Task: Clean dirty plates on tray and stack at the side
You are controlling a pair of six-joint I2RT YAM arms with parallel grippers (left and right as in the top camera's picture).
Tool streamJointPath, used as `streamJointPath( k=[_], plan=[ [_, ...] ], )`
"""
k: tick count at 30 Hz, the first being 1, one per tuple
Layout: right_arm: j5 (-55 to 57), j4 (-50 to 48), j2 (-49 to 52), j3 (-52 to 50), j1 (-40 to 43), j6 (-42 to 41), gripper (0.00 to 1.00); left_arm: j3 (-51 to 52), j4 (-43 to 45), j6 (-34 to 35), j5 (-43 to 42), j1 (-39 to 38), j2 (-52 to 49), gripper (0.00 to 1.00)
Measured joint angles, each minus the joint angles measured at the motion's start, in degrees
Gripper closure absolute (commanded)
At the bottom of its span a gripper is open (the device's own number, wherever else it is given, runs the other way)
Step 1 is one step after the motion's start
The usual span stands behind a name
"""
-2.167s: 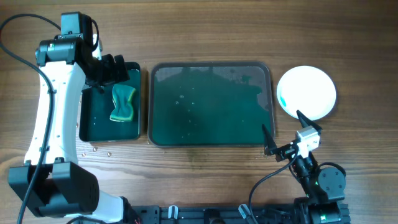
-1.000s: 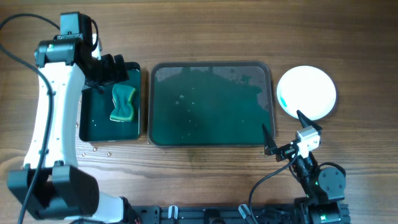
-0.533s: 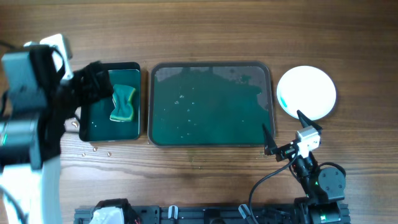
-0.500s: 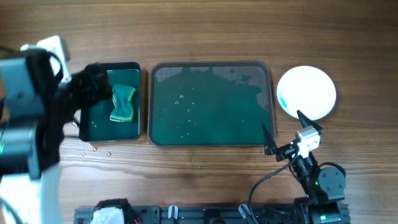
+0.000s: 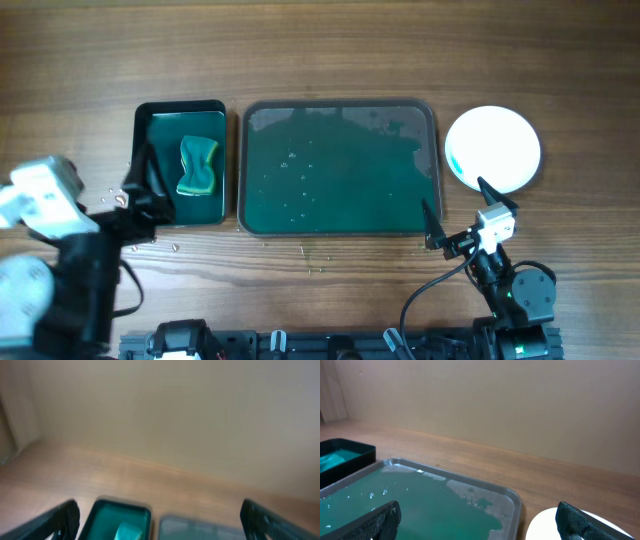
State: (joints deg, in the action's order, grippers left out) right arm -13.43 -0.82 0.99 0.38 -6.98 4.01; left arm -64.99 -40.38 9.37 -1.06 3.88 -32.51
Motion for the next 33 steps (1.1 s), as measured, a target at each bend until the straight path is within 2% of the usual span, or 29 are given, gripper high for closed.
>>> streamJointPath(
  k=[5, 11, 20, 33],
  plan=[
    [0.0, 0.0, 0.0, 0.0, 0.0, 0.0, 0.0, 19.2, 15.9, 0.0, -2.7, 0.0, 9.9, 0.0],
    [0.0, 0.0, 0.0, 0.0, 0.0, 0.0, 0.0, 38.4, 30.2, -0.2, -4.4, 0.0, 19.6, 0.0],
    [0.0, 0.0, -0.1, 0.0, 0.0, 0.0, 0.0, 54.3, 35.4, -4.0, -4.8, -0.8, 29.8, 0.0],
    [0.0, 0.0, -0.1, 0.0, 0.0, 0.0, 0.0, 60.4, 36.6, -9.2, -4.9, -1.2, 31.7, 0.0]
  ],
)
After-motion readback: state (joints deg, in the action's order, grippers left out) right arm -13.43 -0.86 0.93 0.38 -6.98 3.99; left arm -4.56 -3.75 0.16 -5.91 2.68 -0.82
